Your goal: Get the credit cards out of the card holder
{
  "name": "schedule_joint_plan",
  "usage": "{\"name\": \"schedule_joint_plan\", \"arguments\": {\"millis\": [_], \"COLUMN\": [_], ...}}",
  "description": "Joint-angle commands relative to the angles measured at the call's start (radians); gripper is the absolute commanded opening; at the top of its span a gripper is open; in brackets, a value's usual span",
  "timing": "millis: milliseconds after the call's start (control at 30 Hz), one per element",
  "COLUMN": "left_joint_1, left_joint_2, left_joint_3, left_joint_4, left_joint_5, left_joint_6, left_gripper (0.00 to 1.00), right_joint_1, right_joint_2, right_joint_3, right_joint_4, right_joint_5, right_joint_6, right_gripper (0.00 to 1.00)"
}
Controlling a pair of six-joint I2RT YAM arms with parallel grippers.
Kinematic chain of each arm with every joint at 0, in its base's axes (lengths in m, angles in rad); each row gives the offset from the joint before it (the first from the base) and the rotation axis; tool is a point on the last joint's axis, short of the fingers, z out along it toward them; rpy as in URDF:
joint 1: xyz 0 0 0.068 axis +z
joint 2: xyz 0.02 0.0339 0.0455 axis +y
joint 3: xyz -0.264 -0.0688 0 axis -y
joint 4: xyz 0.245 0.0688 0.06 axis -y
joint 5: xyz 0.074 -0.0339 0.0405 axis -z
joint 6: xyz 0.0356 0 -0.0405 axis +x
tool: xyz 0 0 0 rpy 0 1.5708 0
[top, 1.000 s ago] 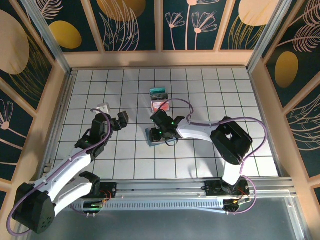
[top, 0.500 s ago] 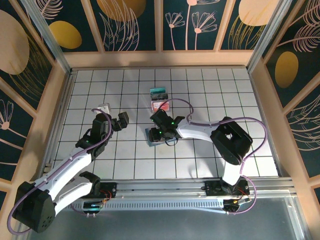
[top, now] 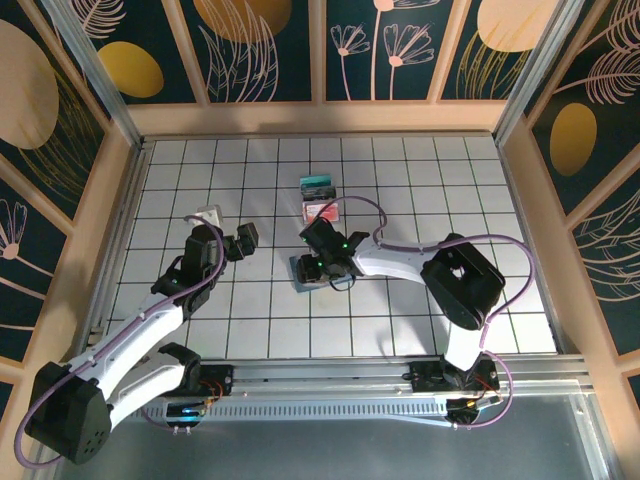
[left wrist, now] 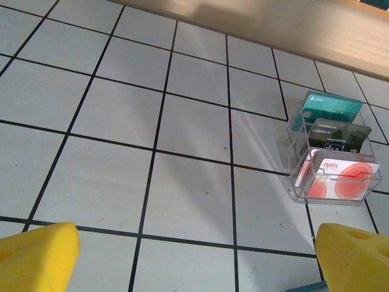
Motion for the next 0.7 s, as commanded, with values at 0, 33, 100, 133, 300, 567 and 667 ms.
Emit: {"name": "schedule_joint_plan", "arguments": {"millis": [0,33,100,133,300,567,667], "left_joint_1": [0.003,0.002,0.002,0.002,0.002,0.002,0.002], "left_joint_2": [-0.001,-0.001,-0.001,0.001,0.013,0.012,0.014], "left_joint_3": [0.029,0.03,0.03,0.03,0.041,0.041,0.042], "left_joint_4": [-0.02,-0.021,-0.017,-0.013,-0.008,-0.023,-0.024], "left_joint_5": [0.01,0.009,0.009,0.013,0.031,0.029,0.027], "left_joint_6": [0.017,0.017,0.018,0.017,0.021,0.022,0.02], "left_gripper": [0.99,0.99,0.99,0.99,0.99,0.99,0.99], "right_joint_1": [0.004,0.004,0.004,0.004,0.004,0.005,0.008], "right_joint_2": [-0.018,-0.019,-0.019,-0.021,-0.017,-0.003,0.004], "right_joint_3": [0.034,0.034,0.037,0.037,0.04,0.06,0.072], "right_joint_4": [-0.018,-0.021,-0.026,-0.024,-0.013,-0.022,-0.036], "right_joint_5": [0.001,0.004,0.007,0.007,0.001,0.011,0.024], "right_joint_6": [-0.001,-0.001,-0.003,-0.003,-0.001,-0.006,-0.007], "right_gripper": [0.43,0.43,0.42,0.42,0.46,0.51,0.58]}}
